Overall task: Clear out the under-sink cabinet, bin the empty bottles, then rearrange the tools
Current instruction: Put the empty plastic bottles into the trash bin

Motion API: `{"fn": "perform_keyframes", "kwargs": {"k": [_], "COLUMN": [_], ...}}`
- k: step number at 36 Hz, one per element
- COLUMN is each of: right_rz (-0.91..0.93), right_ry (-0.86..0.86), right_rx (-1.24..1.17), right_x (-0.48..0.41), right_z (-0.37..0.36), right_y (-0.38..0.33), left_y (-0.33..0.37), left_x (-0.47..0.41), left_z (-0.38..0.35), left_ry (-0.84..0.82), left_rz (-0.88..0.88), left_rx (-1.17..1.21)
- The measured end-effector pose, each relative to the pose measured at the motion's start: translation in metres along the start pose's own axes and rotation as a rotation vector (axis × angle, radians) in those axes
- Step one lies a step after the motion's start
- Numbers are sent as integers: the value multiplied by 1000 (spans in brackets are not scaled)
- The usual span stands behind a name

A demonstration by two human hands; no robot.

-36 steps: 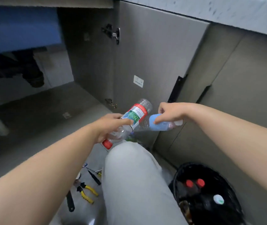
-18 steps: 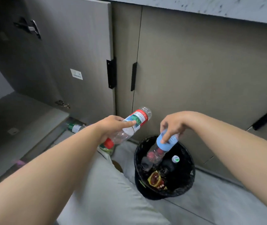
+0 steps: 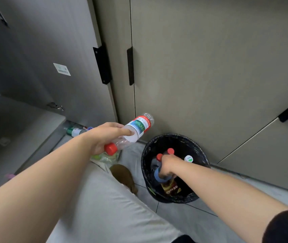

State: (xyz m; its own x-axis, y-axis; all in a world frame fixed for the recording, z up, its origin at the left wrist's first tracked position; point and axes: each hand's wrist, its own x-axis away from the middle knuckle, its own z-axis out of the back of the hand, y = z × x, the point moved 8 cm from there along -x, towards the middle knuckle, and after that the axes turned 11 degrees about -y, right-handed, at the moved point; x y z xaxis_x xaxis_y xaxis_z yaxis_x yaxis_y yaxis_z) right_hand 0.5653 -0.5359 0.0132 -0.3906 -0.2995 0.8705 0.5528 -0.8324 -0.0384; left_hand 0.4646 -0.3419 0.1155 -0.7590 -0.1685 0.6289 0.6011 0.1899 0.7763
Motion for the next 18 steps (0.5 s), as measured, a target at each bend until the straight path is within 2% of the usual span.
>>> {"fn": "perform_keyframes", "kwargs": {"k": [3, 8, 18], "right_rz": [9, 101, 187], "right_ry": [110, 173, 142], "right_rx": [-91, -195, -239], "right_x": [-13, -23, -28], "right_z": [-11, -32, -51], "right_y": [3, 2, -3], "left_y": [1, 2, 19], "left_x": [-2, -3, -1], "left_z": [0, -3, -1], "left_ry": [11, 17, 83], "left_rz": [11, 32, -110], "left_rx": [9, -50, -75]}}
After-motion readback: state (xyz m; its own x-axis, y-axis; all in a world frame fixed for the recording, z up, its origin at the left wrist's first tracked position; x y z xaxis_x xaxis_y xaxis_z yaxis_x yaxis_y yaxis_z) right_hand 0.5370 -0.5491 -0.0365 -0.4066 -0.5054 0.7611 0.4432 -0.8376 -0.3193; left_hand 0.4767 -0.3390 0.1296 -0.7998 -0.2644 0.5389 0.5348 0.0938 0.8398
